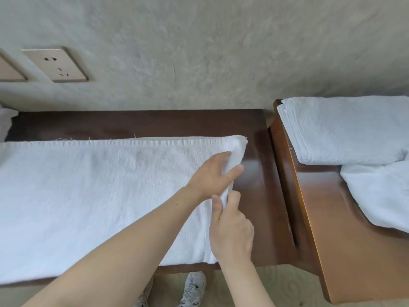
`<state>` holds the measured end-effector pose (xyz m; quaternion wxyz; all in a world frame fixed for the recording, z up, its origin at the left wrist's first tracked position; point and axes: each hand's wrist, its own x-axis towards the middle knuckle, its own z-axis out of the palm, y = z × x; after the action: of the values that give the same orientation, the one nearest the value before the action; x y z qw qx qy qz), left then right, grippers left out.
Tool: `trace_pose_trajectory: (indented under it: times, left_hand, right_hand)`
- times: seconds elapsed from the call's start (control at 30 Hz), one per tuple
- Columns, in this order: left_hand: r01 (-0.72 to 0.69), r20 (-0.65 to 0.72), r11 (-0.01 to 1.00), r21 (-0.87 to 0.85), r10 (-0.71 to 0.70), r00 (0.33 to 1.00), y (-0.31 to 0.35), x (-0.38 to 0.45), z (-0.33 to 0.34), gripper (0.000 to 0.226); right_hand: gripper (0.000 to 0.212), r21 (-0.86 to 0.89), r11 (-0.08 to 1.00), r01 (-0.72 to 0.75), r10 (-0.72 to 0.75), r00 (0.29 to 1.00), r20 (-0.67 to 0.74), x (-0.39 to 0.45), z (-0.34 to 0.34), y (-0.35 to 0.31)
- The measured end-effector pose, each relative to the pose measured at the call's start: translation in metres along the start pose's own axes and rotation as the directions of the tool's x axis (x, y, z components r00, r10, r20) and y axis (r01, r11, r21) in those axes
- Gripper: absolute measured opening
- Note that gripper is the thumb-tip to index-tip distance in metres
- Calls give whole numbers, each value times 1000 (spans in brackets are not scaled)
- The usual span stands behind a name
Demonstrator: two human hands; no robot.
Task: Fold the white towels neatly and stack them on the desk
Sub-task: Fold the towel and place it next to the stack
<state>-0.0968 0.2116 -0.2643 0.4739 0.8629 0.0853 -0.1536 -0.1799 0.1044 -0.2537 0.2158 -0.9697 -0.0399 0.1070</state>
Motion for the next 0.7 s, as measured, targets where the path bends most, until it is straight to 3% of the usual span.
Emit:
trace_pose_trajectory:
  times: [0.13,0.2,0.3,0.37,0.53,0.7]
  left_hand:
    - [181,-10,921,-344,-197,980,1,-27,-52,54]
    - [224,-9,891,-395,-248,969,-7,-40,-79,47]
    - [288,3,820,-494,-330,944,-30,-57,-122,37]
    - [316,-9,784,-534,-379,925,-50,-69,-150,34]
    - [222,-161,770,-598,-387,908,-113,-110,-224,20]
    - [161,-143,778,-607,-306,941,-173,-147,-292,20]
  right_hand:
    - [59,23,986,168,-169,979,113,-11,-7,-53]
    - [48,55,971,235,-240,961,140,-19,-5,-78]
    - [46,38,936,350,-352,933,73,-33,15,-117]
    - [49,58,942,331,-336,931,145,-44,28,-148]
    - [53,-28,886,462,-463,887,-7,-72,77,-222]
    - [47,-25,863,504,-504,863,-10,-95,125,-295]
